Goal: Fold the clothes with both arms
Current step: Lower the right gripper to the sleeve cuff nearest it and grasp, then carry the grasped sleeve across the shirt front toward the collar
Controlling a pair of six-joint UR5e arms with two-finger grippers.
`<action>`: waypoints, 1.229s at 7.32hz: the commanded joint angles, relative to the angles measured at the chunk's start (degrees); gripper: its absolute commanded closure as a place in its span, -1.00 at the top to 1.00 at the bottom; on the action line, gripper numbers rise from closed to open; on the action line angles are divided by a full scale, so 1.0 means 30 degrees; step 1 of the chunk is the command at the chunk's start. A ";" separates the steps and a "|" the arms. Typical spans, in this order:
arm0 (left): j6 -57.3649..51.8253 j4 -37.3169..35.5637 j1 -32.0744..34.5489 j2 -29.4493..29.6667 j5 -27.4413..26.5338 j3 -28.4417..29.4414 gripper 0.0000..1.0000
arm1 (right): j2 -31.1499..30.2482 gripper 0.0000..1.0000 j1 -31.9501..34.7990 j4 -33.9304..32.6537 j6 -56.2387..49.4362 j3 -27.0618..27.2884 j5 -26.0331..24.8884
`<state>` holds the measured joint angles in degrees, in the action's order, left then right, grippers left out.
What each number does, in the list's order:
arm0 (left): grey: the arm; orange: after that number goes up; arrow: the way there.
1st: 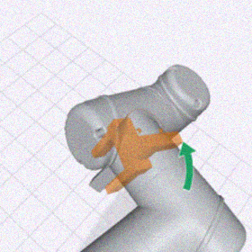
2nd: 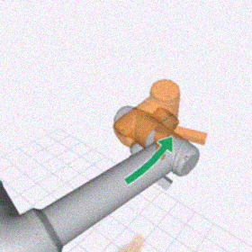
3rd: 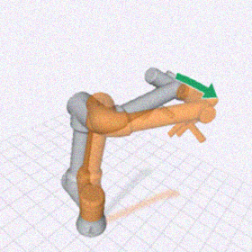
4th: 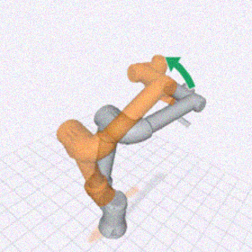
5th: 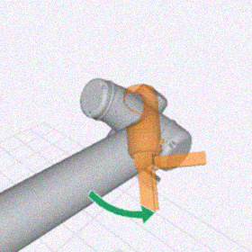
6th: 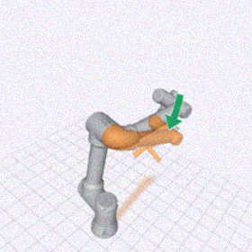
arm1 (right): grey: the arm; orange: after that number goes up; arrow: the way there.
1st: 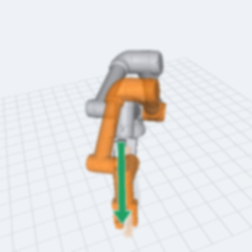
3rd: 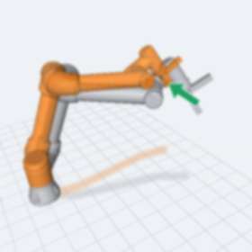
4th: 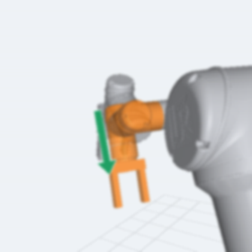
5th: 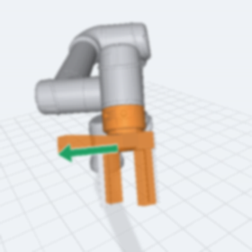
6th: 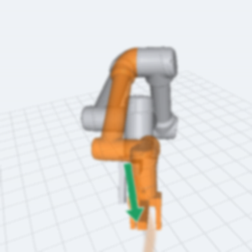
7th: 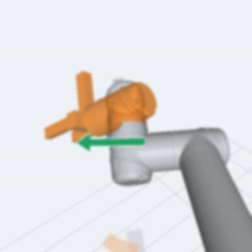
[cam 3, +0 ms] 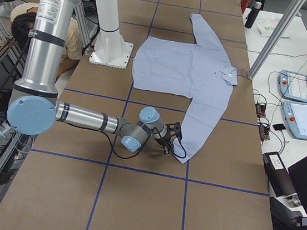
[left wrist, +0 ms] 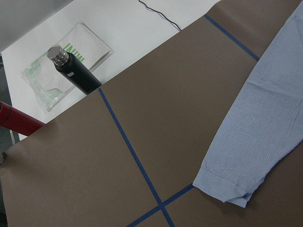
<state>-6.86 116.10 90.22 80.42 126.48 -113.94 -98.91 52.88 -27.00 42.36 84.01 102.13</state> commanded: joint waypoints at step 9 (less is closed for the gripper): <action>-0.0029 0.0029 0.0016 -0.0234 0.0000 -0.0046 1.00 | 1.5064 -1.00 -0.2818 -1.9144 0.5605 0.5004 -0.1942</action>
<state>-6.94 116.12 90.27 79.97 126.47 -114.01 -66.98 50.12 -77.60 51.91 104.50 102.64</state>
